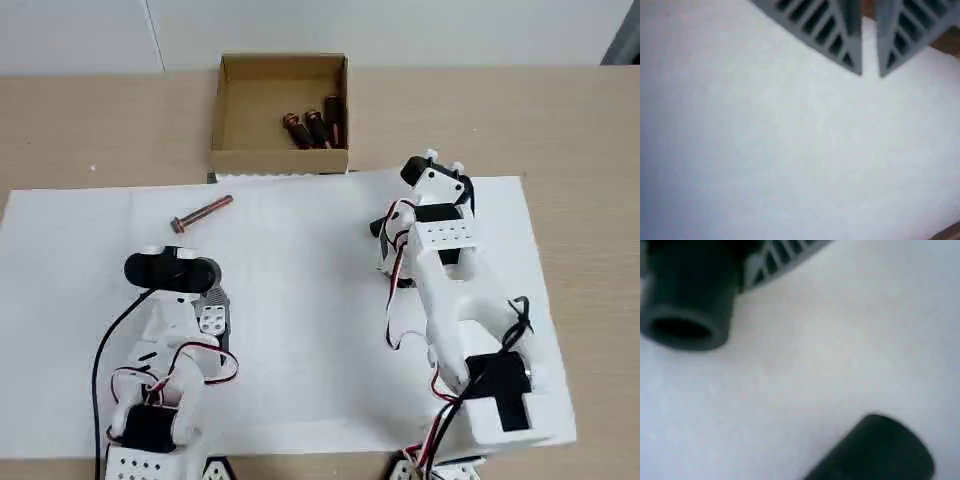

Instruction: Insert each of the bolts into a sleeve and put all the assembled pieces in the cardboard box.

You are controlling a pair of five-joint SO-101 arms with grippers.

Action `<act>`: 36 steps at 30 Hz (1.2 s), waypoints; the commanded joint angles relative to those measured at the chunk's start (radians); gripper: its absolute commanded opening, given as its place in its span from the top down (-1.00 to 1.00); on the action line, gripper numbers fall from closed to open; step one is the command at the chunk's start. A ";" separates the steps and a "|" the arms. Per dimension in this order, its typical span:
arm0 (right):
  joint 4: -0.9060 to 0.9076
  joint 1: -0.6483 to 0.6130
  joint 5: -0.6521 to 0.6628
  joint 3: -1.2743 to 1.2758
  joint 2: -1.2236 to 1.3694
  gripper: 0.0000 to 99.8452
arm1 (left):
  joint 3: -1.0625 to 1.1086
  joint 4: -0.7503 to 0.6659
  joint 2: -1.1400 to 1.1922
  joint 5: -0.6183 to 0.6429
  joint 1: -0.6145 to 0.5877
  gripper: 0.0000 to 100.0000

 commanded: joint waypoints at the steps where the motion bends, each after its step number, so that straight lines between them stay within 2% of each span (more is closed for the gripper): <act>1: -0.005 -0.002 -0.002 -0.069 -0.001 0.99 | -0.007 0.005 -0.009 -0.003 -0.008 0.99; 4: 0.015 -0.005 -0.002 -0.083 -0.028 0.99 | -0.007 0.005 -0.009 -0.005 -0.008 0.99; 15: 0.341 -0.122 -0.002 -0.219 -0.372 0.99 | -0.007 0.005 -0.009 -0.005 -0.006 0.99; 23: 0.521 -0.122 -0.002 -0.215 -0.651 0.99 | -0.016 0.009 -0.008 -0.002 -0.009 0.99; 29: 0.624 -0.117 -0.002 -0.195 -0.788 0.99 | -0.180 0.121 -0.003 -0.002 -0.075 0.99; 36: 0.598 -0.117 0.000 0.038 -0.952 0.99 | -0.334 0.255 0.037 -0.003 -0.110 0.99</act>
